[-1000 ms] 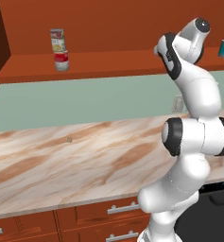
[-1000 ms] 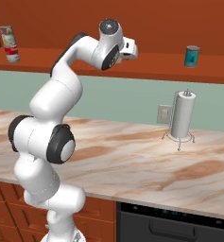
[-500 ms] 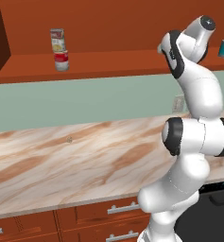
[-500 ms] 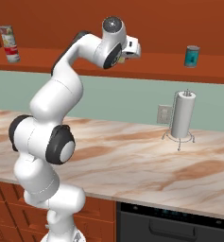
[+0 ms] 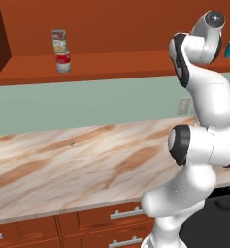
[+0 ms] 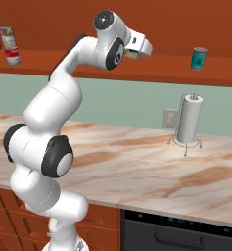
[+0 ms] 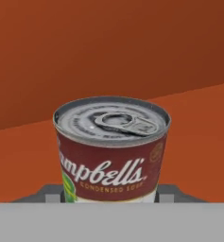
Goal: Stack two cans on top of the other two cans in the cabinet.
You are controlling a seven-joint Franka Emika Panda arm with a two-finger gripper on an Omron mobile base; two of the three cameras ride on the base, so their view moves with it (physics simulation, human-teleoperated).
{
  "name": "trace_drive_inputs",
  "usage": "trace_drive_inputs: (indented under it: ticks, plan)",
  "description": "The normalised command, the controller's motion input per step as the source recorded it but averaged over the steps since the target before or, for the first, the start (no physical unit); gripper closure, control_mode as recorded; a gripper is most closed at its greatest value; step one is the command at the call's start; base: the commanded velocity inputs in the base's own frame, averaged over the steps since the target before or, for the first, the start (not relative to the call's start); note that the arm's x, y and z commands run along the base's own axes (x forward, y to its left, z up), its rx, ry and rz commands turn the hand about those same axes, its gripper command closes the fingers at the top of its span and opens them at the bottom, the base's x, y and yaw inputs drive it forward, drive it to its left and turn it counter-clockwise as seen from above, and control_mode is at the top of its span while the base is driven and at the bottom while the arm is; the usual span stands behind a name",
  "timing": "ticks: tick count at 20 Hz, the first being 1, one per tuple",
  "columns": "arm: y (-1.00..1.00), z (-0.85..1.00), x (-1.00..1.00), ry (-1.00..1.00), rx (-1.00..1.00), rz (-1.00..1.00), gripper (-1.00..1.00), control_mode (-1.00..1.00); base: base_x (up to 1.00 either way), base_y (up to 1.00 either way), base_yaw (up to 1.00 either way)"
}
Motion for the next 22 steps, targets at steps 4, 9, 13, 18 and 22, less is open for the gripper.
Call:
trace_drive_inputs:
  ticks: [4,9,13,18,22]
  plan:
    - [-0.25,0.21,-0.22,-0.13,-0.02,-0.33,1.00,-1.00,0.00,0.00,0.00]
    - [-0.32,0.28,-0.10,0.02,-0.04,-0.26,1.00,-1.00,0.00,0.00,0.00]
    - [-0.32,0.33,-0.09,0.03,-0.08,-0.18,1.00,-1.00,0.00,0.00,0.00]
    - [-0.37,0.15,-0.20,0.00,-0.12,-0.12,1.00,-1.00,0.00,0.00,0.00]
    - [-0.39,0.14,-0.09,0.00,-0.05,-0.10,1.00,-1.00,0.00,0.00,0.00]
